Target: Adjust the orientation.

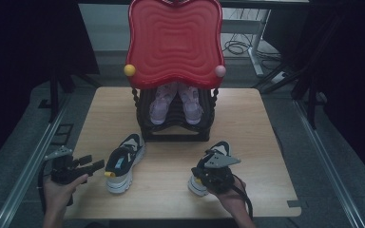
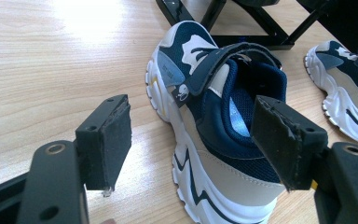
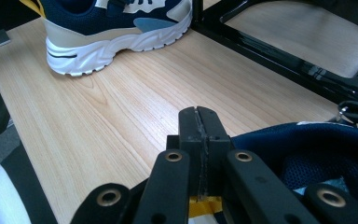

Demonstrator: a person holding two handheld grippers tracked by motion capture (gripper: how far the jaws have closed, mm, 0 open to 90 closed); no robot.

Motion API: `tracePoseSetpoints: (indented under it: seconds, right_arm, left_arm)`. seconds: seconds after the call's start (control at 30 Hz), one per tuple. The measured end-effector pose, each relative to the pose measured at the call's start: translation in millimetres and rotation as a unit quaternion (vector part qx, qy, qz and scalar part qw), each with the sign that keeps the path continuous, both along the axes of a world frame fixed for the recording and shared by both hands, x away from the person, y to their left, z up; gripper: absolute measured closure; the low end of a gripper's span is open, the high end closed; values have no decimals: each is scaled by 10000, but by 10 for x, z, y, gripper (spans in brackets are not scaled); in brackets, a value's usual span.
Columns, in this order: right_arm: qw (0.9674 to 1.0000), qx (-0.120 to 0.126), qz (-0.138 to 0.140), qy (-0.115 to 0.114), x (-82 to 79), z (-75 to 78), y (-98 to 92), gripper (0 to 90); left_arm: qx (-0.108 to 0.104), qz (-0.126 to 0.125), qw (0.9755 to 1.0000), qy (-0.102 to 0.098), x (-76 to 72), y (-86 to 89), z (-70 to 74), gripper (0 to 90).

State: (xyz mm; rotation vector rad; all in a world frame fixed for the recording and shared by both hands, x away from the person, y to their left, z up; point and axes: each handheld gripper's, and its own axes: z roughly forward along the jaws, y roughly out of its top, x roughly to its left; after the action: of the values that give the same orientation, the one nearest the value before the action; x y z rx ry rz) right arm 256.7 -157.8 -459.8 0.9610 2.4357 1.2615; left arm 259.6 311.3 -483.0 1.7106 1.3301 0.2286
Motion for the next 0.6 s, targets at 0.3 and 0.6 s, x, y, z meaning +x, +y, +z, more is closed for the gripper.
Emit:
tracePoseSetpoints:
  seconds: [0.3,0.6]
  right_arm:
    - [10000,-44,-29,-4,-88,12,-128,893]
    - [9999,-6,-126,43,-243,21,-409,894]
  left_arm:
    - [-1,11,10000,-6,-2,5,1,289]
    - [4,11,10000,-6,-4,10,7,289]
